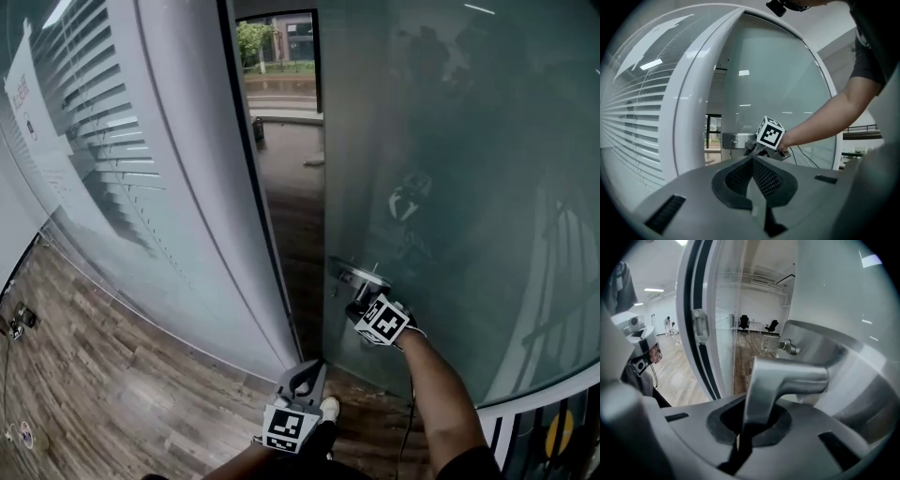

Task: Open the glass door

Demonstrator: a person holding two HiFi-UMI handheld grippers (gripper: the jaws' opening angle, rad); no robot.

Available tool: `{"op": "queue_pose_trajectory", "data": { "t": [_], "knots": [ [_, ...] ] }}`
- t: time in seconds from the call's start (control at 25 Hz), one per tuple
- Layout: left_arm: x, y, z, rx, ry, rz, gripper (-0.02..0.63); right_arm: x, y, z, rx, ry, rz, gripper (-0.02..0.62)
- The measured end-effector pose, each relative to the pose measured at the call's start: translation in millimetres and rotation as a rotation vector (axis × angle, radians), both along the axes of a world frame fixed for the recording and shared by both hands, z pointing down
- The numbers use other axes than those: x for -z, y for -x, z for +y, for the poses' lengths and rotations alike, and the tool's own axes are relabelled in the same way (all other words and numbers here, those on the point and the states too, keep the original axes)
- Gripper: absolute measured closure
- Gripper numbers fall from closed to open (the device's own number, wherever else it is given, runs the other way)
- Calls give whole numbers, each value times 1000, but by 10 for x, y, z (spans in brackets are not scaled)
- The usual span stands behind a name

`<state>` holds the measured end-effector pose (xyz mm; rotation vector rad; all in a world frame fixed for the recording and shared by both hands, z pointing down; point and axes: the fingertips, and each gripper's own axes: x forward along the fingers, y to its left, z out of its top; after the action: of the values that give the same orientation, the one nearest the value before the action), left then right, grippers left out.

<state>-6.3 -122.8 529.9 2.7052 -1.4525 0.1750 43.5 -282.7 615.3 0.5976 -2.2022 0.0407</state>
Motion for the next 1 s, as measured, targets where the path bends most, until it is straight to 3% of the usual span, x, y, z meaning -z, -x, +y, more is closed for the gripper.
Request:
{"op": "queue_pose_trajectory", "data": {
  "t": [0.32,0.52,0.8,1.0],
  "knots": [
    [-79,-160,-760,-23,-9,-16,603,-5,-156,-698,-61,27,-91,581],
    [92,-536,-1342,-44,13,18,603,104,-688,-1254,-125,35,-98,581],
    [91,-550,-1878,-129,34,62,603,94,-888,-1985,-202,30,-37,581],
    [-48,-683,-2161,-167,48,65,603,59,-1335,-2485,-279,17,99,581]
  ]
}}
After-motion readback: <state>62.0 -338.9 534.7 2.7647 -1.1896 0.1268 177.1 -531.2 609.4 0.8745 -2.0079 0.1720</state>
